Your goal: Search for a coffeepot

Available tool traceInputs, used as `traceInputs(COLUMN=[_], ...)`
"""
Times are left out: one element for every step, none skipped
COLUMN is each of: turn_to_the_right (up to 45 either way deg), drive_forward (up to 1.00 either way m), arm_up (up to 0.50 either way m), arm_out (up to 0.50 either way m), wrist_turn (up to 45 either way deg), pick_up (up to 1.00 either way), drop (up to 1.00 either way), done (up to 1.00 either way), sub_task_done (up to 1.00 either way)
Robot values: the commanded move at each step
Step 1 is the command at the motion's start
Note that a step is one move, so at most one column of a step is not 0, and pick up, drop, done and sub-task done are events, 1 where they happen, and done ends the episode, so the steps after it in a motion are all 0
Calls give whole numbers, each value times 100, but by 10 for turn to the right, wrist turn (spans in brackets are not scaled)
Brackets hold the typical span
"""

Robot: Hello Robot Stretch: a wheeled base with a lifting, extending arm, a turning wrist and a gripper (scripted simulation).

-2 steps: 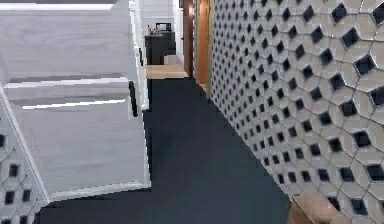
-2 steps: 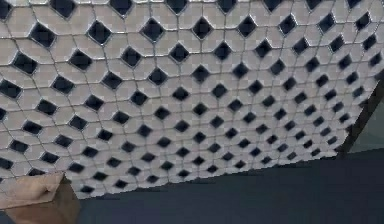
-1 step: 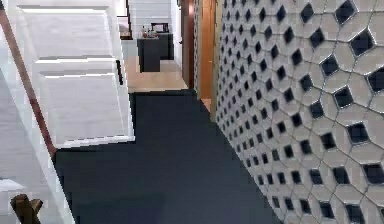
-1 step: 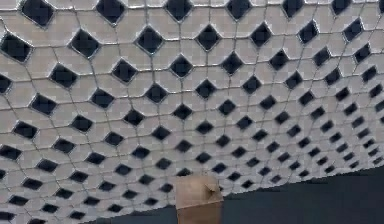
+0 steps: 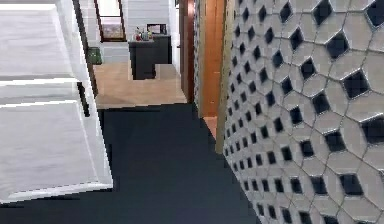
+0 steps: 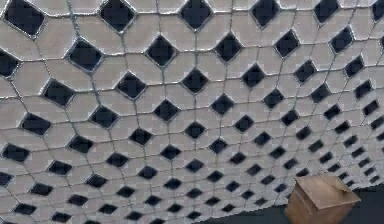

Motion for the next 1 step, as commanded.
traceInputs(turn_to_the_right=[-60], drive_forward=[0], arm_up=[0], arm_out=[0], wrist_turn=[0], pick_up=[0], drop=[0], done=[0], sub_task_done=[0])
